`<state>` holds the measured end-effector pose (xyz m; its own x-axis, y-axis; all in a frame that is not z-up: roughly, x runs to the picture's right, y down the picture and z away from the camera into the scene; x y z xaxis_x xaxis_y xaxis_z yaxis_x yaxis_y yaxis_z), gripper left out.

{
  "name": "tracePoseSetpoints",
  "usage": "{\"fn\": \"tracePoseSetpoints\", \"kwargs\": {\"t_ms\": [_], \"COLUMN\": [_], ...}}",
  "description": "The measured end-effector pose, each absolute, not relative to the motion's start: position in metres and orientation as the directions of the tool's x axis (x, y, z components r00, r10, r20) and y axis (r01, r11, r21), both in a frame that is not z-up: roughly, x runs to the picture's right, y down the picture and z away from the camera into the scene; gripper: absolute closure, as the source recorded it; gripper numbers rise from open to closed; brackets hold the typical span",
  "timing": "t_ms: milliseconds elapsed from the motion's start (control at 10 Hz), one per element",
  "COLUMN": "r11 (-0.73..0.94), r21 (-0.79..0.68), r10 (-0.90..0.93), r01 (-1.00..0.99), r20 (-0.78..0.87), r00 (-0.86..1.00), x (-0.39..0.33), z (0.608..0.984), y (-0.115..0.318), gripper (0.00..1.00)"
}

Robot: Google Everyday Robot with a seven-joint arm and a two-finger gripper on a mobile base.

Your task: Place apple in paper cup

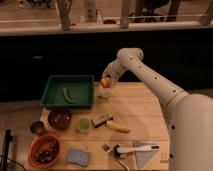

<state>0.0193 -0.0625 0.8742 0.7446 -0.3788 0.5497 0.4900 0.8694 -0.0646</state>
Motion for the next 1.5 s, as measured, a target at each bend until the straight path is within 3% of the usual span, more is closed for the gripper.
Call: {"fn": "tracePoseSetpoints", "kwargs": {"t_ms": [400, 1500], "r11": [0.87, 0.866], "r21": [-0.082, -0.094], "r10": [-0.367, -0.356], "r01": [0.485, 0.49], "r20": [0.549, 0.572], "r00": [0.751, 0.739], "x": [0.022, 0.035], "z": [0.876, 0.876], "y": [-0.06, -0.061], "gripper": [0.21, 0.2]}}
